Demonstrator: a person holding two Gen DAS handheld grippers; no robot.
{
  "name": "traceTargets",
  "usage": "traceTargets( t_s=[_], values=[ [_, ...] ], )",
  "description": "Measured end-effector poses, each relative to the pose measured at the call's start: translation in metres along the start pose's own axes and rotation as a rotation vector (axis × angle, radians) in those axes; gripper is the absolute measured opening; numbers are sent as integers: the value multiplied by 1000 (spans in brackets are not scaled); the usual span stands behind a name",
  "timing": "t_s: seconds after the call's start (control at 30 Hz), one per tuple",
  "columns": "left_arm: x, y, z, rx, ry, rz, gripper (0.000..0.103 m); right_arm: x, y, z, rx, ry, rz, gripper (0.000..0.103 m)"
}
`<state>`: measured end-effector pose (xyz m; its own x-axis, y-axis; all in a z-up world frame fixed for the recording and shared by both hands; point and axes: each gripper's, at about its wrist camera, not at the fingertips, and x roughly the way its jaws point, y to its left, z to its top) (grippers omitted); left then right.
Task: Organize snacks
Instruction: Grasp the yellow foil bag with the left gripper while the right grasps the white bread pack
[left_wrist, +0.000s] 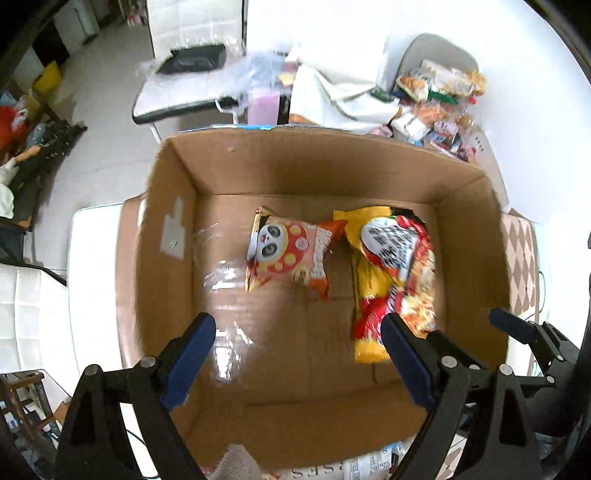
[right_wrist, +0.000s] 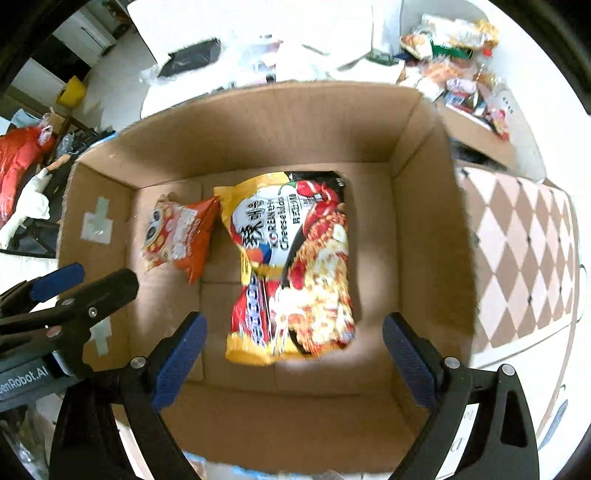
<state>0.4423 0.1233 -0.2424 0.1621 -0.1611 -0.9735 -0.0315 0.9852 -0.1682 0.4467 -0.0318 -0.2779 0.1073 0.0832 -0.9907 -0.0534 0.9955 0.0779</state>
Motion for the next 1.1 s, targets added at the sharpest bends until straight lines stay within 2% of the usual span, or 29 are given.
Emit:
traceTargets(
  t_s=[0.27,0.4,0.7,0.87,1.1],
  values=[
    [-56,-12,-51,7,-118,12,91,-64,-2,-50,-17,-137,-36,98],
    [-83,-22,-71,15,-176,42,91,-92,-4,-75,-33,-188,-47,98],
    [-126,-31,-120,0,-232,46,91,-148,-11,-125,-48,-235,-3,98],
    [-122,-25,-159,-22,-191,62,91,-147,-24,-159,-34,-185,41,98],
    [-62,2,-227,-54,-7,131,91,-91,-55,-211,18,-6,36,98]
  ],
)
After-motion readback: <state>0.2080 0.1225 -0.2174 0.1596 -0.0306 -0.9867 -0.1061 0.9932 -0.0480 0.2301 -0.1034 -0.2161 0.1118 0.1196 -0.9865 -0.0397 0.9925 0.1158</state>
